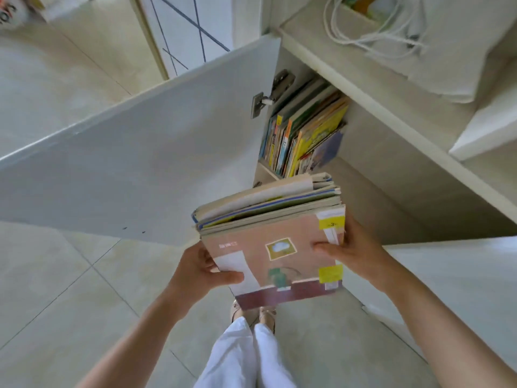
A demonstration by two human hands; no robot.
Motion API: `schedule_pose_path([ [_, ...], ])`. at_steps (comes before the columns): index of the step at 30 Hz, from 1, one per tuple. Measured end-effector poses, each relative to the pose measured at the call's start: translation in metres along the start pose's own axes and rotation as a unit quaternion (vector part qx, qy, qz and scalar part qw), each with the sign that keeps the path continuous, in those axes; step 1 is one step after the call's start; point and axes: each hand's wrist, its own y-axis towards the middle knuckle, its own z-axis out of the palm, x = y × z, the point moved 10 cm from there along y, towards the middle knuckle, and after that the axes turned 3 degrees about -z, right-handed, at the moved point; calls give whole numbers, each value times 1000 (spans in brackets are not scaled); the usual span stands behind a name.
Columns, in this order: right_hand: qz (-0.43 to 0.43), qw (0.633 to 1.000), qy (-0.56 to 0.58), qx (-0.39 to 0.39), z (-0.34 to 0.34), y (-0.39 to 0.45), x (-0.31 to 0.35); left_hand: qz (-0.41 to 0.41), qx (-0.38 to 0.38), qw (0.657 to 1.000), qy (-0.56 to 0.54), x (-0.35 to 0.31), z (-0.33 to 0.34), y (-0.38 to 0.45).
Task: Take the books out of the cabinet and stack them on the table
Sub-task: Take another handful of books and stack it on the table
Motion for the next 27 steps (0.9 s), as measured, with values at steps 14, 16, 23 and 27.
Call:
schedule_pose_path([
  [14, 61, 988, 138, -4, 48, -84, 69, -29, -161, 941, -296, -15, -5, -156],
  [16, 54, 986, 158, 19, 52, -96, 73, -25, -197, 930, -308, -11, -3, -175],
  [23, -27, 993, 79, 82, 58, -130, 88, -1, -275, 911, -307, 9, 24, -234],
  [27, -62, 985, 16, 163, 84, -149, 96, 15, -348, 892, -287, 31, 33, -276],
])
